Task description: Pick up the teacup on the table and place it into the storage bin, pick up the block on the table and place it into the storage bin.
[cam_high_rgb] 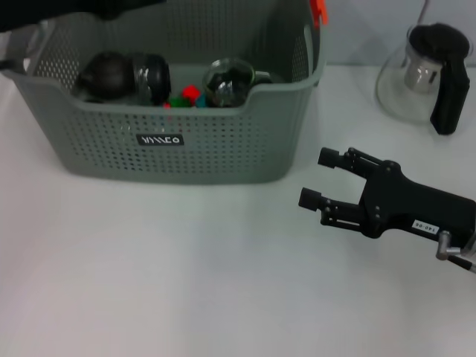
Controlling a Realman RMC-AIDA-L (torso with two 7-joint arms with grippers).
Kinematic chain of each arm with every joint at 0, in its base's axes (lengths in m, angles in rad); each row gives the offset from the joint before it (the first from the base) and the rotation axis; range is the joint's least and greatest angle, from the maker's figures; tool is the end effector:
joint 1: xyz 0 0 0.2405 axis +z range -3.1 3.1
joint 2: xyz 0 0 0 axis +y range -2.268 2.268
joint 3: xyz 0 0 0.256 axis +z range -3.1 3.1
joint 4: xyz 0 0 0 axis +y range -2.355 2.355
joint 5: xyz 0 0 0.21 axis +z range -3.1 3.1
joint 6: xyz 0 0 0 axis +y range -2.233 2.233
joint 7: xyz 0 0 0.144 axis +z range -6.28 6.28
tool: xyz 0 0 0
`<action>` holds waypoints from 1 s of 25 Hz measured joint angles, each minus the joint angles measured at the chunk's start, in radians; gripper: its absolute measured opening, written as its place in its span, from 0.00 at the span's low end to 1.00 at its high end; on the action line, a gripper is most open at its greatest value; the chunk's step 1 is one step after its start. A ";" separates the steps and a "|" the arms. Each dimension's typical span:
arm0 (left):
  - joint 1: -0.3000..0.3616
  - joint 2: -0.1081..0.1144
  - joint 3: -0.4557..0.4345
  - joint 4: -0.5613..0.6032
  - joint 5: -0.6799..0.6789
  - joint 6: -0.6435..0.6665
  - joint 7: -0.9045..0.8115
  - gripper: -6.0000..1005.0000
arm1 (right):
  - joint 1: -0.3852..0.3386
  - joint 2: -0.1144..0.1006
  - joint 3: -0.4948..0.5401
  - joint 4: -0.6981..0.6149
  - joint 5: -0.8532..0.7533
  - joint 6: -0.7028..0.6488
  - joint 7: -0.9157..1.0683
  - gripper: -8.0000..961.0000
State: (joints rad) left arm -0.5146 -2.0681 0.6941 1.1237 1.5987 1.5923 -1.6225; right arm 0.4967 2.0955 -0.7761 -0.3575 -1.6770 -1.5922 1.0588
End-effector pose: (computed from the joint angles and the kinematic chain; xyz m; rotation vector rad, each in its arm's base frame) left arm -0.1752 0.3620 0.1179 -2.4246 -0.2662 -1.0467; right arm 0.2524 0.2993 -0.0384 -2.5999 0.5324 1.0970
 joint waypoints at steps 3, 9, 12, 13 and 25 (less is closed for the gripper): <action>0.001 0.037 -0.130 -0.251 -0.084 0.188 0.204 0.76 | -0.002 0.002 -0.002 0.000 0.000 -0.002 -0.019 0.95; 0.080 0.013 -0.201 -0.455 0.214 0.269 0.538 0.94 | -0.002 0.004 -0.016 0.011 -0.027 0.005 -0.084 0.95; 0.094 0.000 -0.171 -0.464 0.394 0.236 0.583 0.93 | -0.001 0.004 -0.025 0.029 -0.035 0.024 -0.120 0.95; 0.093 -0.001 -0.161 -0.478 0.447 0.213 0.590 0.93 | 0.000 0.004 -0.027 0.038 -0.035 0.032 -0.134 0.95; 0.083 -0.012 -0.106 -0.564 0.569 0.109 0.649 0.93 | 0.031 0.008 -0.047 0.128 -0.036 0.076 -0.277 0.95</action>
State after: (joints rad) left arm -0.4312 -2.0806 0.5881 0.5593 2.1678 1.7017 -0.9731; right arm 0.5276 2.1032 -0.8230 -0.2292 -1.7134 -1.5165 0.7820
